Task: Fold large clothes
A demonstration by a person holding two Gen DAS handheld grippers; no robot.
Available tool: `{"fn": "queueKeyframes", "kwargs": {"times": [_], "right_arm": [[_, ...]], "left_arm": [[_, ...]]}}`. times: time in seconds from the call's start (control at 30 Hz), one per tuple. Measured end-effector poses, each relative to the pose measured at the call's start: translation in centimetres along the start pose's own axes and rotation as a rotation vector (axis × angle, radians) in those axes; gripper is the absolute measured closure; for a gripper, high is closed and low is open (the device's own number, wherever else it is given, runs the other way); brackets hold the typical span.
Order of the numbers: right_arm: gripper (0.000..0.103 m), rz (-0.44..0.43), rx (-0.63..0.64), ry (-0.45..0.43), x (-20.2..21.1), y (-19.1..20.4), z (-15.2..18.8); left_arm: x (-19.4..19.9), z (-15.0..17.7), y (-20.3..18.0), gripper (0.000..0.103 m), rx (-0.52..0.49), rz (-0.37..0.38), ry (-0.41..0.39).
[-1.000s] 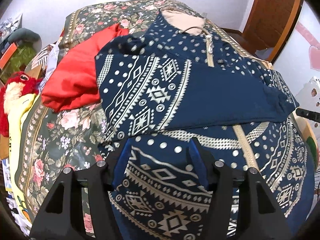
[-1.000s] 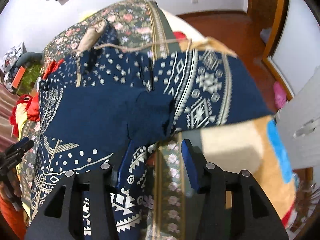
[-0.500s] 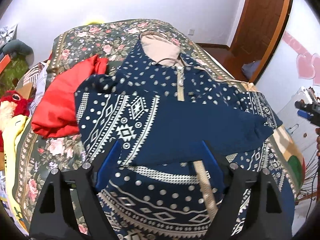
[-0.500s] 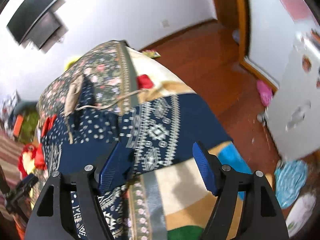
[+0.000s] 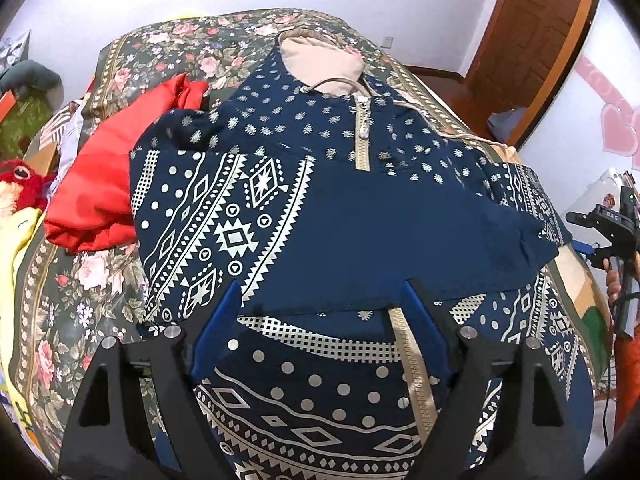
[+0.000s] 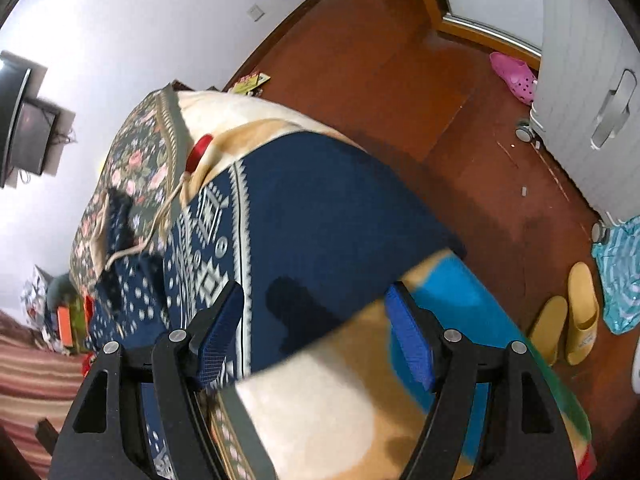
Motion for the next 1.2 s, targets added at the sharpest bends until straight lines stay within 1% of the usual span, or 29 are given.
{"fn": "queueKeyframes", "kwargs": {"times": [0.07, 0.23, 0.3, 0.37, 0.4, 0.43, 0.47, 0.57, 0.63, 0.67, 0.77, 0.83, 0.87, 0.97, 1.0, 1.07, 1.13, 1.2], "right_arm": [[0.033, 0.004, -0.014, -0.004, -0.8, 0.1, -0.6], [0.034, 0.078, -0.027, -0.041, -2.3, 0.5, -2.2], [0.046, 0.125, -0.021, -0.076, -2.1, 0.7, -2.7], [0.072, 0.157, 0.002, -0.106, -1.7, 1.2, -3.2], [0.078, 0.162, 0.013, -0.114, -1.5, 1.5, -3.3], [0.089, 0.164, 0.022, -0.123, -1.2, 1.8, -3.5], [0.093, 0.160, 0.029, -0.132, -0.9, 1.9, -3.5], [0.095, 0.121, 0.067, -0.187, 1.2, 3.4, -3.6], [0.095, 0.114, 0.126, -0.255, 3.7, 5.0, -3.4], [0.095, 0.109, 0.160, -0.288, 5.0, 6.0, -3.3], [0.095, 0.060, 0.271, -0.381, 8.7, 9.5, -2.3], [0.095, 0.025, 0.341, -0.421, 10.7, 12.0, -1.3], [0.095, -0.017, 0.387, -0.428, 11.7, 13.6, -0.3], [0.095, -0.152, 0.487, -0.375, 12.9, 17.4, 2.7], [0.095, -0.177, 0.518, -0.363, 13.0, 18.5, 3.8], [0.095, -0.201, 0.570, -0.334, 12.7, 20.0, 5.6], [0.095, -0.214, 0.619, -0.275, 11.3, 21.6, 7.9], [0.095, -0.193, 0.659, -0.207, 9.0, 22.5, 10.1]], "left_arm": [[-0.1, 0.0, 0.3, 0.022, 0.015, -0.002, 0.001], [-0.4, 0.4, 0.9, 0.022, 0.042, -0.004, 0.008], [-0.5, 0.5, 1.0, 0.022, 0.043, -0.011, 0.011], [-0.5, 0.7, 1.1, 0.022, 0.044, -0.019, 0.014], [-0.5, 0.8, 1.2, 0.022, 0.044, -0.018, 0.014], [-0.4, 0.9, 1.2, 0.022, 0.045, -0.017, 0.013], [-0.3, 0.9, 1.3, 0.022, 0.045, -0.018, 0.011], [0.1, 1.0, 1.3, 0.022, 0.044, -0.023, 0.003], [0.4, 1.1, 1.4, 0.022, 0.048, -0.017, -0.004], [0.7, 1.1, 1.4, 0.022, 0.050, -0.015, -0.007], [1.4, 1.1, 1.3, 0.022, 0.047, -0.011, -0.019], [1.9, 1.2, 1.2, 0.022, 0.044, -0.007, -0.028], [2.2, 1.2, 1.2, 0.022, 0.044, -0.006, -0.033], [2.9, 1.5, 1.2, 0.022, 0.045, -0.003, -0.043], [3.0, 1.5, 1.3, 0.022, 0.046, -0.002, -0.046], [3.5, 1.8, 1.4, 0.022, 0.052, 0.004, -0.051], [3.8, 2.0, 1.5, 0.022, 0.054, 0.008, -0.054], [4.1, 2.2, 1.6, 0.022, 0.055, 0.006, -0.058]]}}
Point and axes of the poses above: each gripper's, at about its wrist camera, not at the fingertips, and x roughly against the way its jaws point, y to its left, z to its underside, the point moved 6 cm from there along -x, roughly the way its jaws point, and after that the axes turned 14 degrees about z, right-handed, at the moved point
